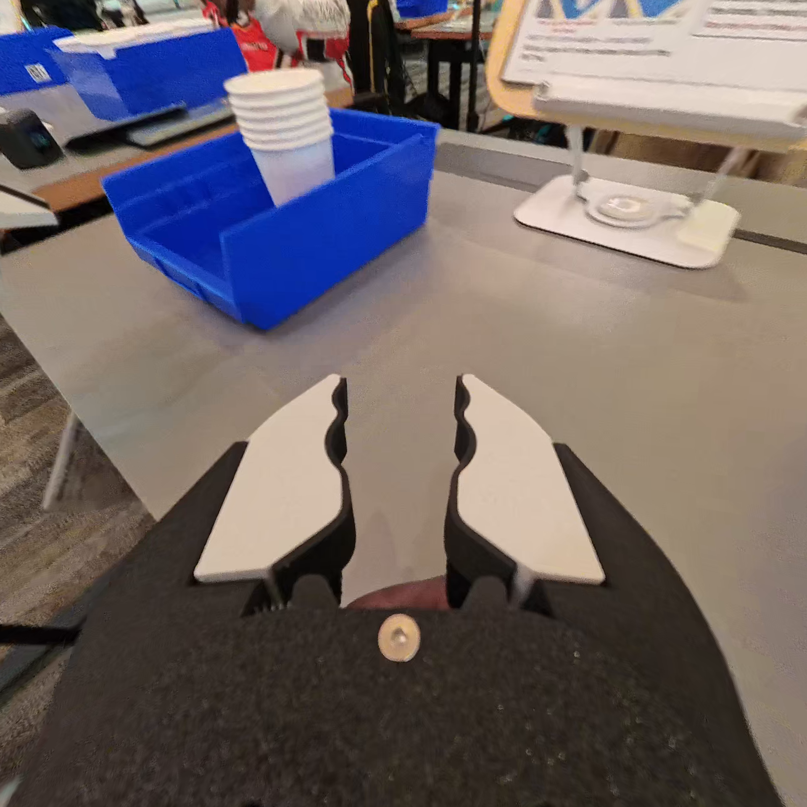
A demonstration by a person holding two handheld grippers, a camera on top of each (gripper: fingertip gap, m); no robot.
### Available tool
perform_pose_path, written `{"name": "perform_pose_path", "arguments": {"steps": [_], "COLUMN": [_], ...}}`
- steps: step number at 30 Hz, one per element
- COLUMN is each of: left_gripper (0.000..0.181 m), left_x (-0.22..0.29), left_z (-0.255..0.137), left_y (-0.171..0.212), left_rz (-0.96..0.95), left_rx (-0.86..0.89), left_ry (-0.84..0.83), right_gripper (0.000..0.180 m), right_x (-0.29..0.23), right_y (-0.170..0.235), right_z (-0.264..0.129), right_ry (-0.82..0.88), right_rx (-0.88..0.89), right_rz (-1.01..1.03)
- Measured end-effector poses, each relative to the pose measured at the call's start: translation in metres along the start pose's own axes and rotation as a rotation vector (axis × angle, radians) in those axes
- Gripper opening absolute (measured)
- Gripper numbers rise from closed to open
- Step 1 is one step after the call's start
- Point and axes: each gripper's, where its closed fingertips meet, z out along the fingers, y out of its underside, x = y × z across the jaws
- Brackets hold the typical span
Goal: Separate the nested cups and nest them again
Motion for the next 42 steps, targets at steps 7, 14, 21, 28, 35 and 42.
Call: {"name": "perform_pose_path", "arguments": {"steps": [7,14,21,28,35,42], "left_gripper": [0.064,0.064,0.065,0.079,0.085,0.091], "left_x": [0.154,0.189,0.135,0.016,-0.053,-0.064], "left_z": [0.026,0.044,0.031,0.069,0.152,0.205], "left_y": [0.051,0.066,0.053,-0.008,-0.026,-0.019], "left_rz": [0.048,0.023,-0.002,0.040,0.053,0.067], "left_rx": [-0.022,-0.015,-0.026,-0.040,-0.173,-0.324], "left_ry": [0.156,0.115,0.026,0.047,0.000,-0.025], "right_gripper": [0.051,0.051,0.047,0.045,0.043,0.041], "right_x": [0.074,0.096,0.116,0.110,0.105,0.108], "right_y": [0.046,0.068,0.074,0.057,0.056,0.058], "right_z": [-0.075,-0.092,-0.096,-0.093,-0.090,-0.089], "right_ry": [0.163,0.168,0.146,0.108,0.108,0.109], "right_rx": [0.018,0.026,-0.003,0.049,0.029,0.008], "right_rz": [-0.045,0.102,0.125,0.140,0.107,0.112]}}
